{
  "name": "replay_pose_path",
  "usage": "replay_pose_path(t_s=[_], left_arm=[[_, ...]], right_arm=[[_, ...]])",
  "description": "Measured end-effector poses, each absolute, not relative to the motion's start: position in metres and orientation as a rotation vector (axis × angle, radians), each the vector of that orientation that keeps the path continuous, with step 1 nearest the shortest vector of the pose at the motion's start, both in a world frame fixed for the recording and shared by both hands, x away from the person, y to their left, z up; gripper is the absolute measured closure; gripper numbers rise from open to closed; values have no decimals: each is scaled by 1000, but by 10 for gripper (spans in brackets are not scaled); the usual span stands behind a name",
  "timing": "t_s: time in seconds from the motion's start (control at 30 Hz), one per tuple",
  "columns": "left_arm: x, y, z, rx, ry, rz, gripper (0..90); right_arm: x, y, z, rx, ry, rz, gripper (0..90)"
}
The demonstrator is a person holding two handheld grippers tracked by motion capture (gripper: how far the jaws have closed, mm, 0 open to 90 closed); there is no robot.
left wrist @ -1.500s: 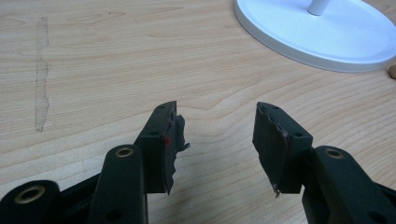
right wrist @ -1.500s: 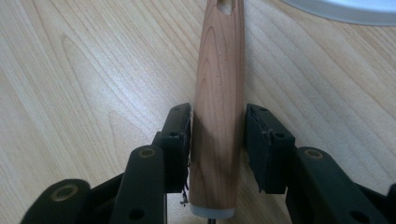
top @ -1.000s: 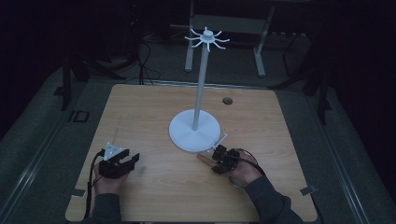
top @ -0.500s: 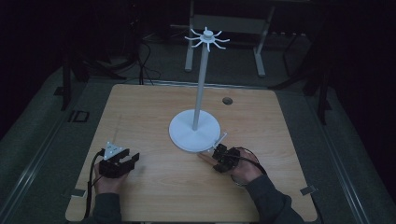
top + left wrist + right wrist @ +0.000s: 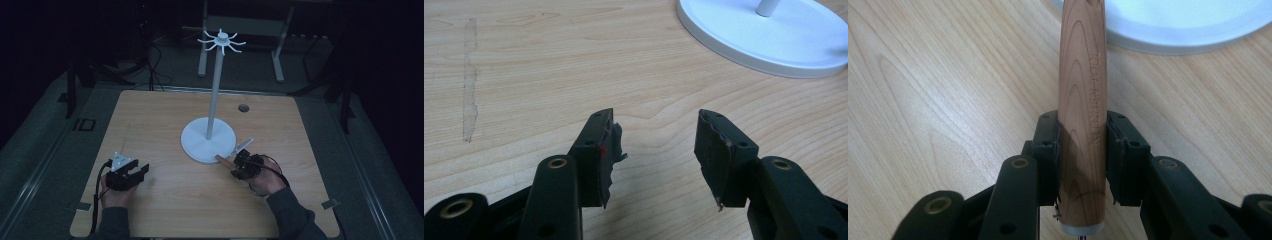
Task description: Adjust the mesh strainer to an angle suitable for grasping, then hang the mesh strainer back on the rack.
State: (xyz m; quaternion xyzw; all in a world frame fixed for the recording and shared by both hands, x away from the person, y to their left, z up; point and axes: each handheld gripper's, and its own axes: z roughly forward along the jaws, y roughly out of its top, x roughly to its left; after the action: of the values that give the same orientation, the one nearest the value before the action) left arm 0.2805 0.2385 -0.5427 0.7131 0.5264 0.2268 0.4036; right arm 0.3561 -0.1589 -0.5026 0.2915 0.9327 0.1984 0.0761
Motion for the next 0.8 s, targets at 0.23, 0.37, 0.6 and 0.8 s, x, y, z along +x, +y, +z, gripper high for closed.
replay_pose_path(t_s=[0.23,0.37,0.6,0.8], left_arm=[[281,238,-543,1802,1332,577,506],[280,238,-543,1802,1333,579,506],[281,238,-543,1802,1335,579,506],[281,238,-543,1800,1336,579,506]], right_arm=[[357,-164,-498,897,2753,655,694],[358,-166,-495,911,2729,692,694],[360,-170,-492,932,2694,721,694],[362,-174,-489,968,2649,767,694]])
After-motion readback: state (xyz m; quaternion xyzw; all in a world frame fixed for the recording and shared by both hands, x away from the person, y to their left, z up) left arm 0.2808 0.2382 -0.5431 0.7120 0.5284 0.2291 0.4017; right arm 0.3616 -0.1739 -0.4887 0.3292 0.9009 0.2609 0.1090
